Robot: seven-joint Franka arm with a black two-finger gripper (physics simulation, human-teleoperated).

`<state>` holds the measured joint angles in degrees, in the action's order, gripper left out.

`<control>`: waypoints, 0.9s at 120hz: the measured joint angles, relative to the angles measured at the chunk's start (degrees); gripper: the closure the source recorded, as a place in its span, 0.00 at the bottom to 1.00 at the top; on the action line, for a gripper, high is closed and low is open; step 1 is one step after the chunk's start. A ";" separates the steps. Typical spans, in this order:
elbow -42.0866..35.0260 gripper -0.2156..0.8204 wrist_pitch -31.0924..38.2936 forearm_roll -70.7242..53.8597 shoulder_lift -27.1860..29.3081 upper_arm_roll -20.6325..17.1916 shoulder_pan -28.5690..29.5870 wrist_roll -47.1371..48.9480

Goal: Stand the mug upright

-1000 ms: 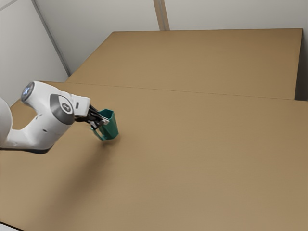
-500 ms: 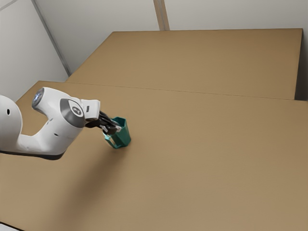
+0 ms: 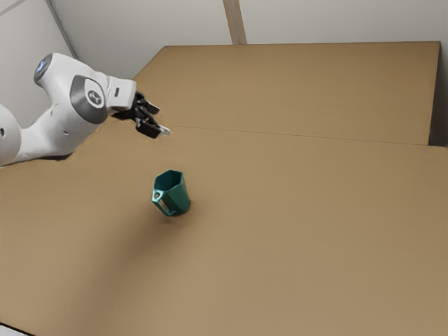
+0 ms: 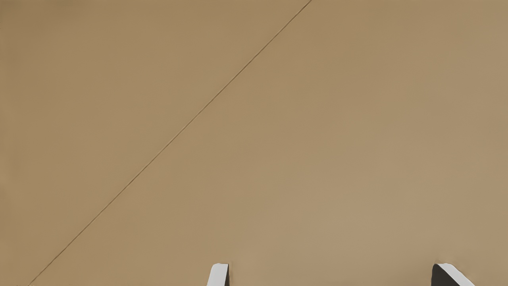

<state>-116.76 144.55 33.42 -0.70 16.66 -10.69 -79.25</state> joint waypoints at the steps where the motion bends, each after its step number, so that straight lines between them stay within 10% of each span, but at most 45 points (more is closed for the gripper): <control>1: 0.61 0.26 -0.99 -1.33 0.01 0.07 0.22 0.55; 49: 18.83 0.22 -36.66 -29.51 1.65 -3.74 0.09 28.81; 108: 20.83 0.21 -44.74 -29.47 0.10 -3.08 -6.48 44.05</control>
<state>-95.92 99.81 3.95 -0.60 13.58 -17.17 -35.20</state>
